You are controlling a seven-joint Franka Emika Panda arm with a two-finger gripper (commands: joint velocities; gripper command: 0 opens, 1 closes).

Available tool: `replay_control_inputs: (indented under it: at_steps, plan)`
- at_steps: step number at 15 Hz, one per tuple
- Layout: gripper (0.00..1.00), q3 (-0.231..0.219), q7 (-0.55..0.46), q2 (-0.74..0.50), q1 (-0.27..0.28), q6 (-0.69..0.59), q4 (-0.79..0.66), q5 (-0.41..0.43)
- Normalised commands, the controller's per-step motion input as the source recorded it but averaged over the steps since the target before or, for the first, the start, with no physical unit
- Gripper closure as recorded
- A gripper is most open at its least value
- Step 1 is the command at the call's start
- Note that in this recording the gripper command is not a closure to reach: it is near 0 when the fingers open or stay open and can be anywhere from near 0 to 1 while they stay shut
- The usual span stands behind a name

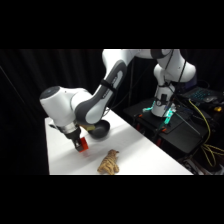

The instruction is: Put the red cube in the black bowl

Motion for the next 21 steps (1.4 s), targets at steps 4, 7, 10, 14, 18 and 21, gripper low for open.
replay_control_inputs:
  at_steps: [4, 7, 10, 14, 18, 21]
  plan:
    - [1.00, 0.033, 0.01, -0.81, -0.010, -0.13, -0.69, -0.050]
    - [1.00, 0.044, -0.05, -0.75, -0.067, 0.07, -0.80, -0.063]
    - [1.00, 0.023, -0.14, -0.62, -0.146, 0.28, -0.82, -0.051]
    - [1.00, -0.009, -0.24, -0.49, -0.181, 0.47, -0.73, -0.032]
    - [1.00, -0.014, -0.30, -0.23, -0.179, 0.52, -0.44, 0.078]
    - [1.00, 0.045, -0.34, -0.05, -0.155, 0.43, -0.24, 0.250]
